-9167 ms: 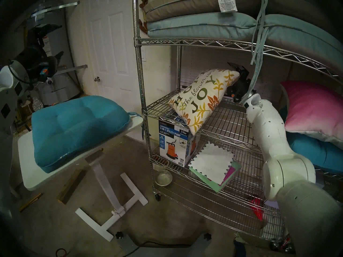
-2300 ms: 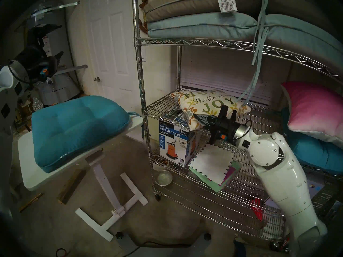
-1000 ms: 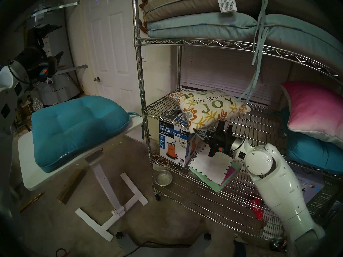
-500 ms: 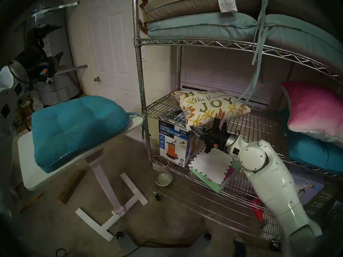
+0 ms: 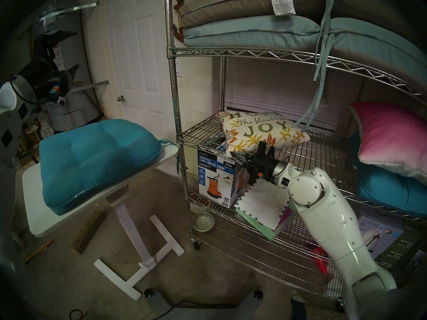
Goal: Put cushion on the shelf
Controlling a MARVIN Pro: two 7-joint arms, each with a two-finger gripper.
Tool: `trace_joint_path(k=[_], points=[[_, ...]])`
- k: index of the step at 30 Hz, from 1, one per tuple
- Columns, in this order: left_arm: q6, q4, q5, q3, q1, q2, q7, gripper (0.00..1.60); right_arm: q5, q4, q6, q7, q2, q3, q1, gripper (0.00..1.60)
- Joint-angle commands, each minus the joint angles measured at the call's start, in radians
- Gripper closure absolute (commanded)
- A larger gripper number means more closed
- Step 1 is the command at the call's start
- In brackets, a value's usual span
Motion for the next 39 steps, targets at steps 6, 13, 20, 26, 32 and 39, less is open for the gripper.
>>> trace_joint_path(k=[6, 13, 20, 26, 32, 39], points=[[-0.002, -0.007, -0.002, -0.005, -0.006, 0.0, 0.005, 0.0, -0.033, 0.087, 0.005, -0.027, -0.097, -0.022, 0.154, 1.6], [-0.002, -0.007, -0.002, -0.005, -0.007, 0.001, 0.005, 0.0, -0.067, 0.154, 0.0, -0.026, -0.138, -0.015, 0.215, 1.6], [-0.002, -0.007, -0.002, -0.005, -0.006, 0.0, 0.004, 0.0, -0.098, 0.238, -0.019, -0.031, -0.177, -0.032, 0.276, 1.6], [-0.002, -0.007, -0.002, -0.006, -0.006, 0.0, 0.004, 0.0, -0.121, 0.311, -0.04, -0.046, -0.21, -0.054, 0.321, 1.6], [-0.002, -0.007, -0.002, -0.006, -0.005, 0.0, 0.004, 0.0, -0.138, 0.363, -0.056, -0.067, -0.238, -0.068, 0.356, 1.6], [-0.002, -0.007, -0.002, -0.007, -0.005, -0.001, 0.004, 0.0, -0.16, 0.407, -0.068, -0.096, -0.262, -0.071, 0.385, 1.6]])
